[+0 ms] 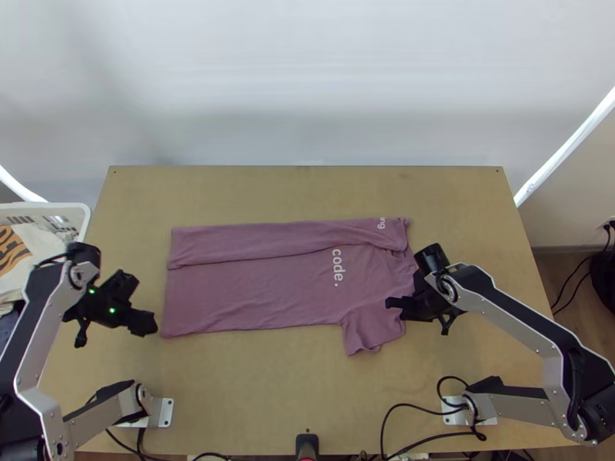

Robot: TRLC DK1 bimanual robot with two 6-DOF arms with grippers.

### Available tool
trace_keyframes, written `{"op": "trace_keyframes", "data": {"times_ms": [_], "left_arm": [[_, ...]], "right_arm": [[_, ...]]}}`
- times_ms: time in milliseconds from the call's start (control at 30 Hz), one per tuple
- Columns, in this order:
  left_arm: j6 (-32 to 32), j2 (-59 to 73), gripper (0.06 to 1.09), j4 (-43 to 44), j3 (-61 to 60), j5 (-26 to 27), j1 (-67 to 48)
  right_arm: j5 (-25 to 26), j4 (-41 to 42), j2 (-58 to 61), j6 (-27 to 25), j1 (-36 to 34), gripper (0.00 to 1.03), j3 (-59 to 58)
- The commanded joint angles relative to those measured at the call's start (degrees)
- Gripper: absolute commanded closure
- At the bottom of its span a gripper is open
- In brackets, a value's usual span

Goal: Fold the t-shirt

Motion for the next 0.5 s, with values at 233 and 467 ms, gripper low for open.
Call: {"op": "trace_keyframes", "data": {"times_ms": [233,467], "left_arm": [[-2.3,3.2,0.46,7.7,-8.5,-1.2,-7.8],[-3.8,4.8,0.46,11.2,-9.8,-1.4,-9.9]], "right_arm": [[-0.1,-0.1,-2.1,1.8,-0.1,1.0,-1.8],[-0.1,-0.2,-2.8,2.1,0.1,1.0,-1.9]]}}
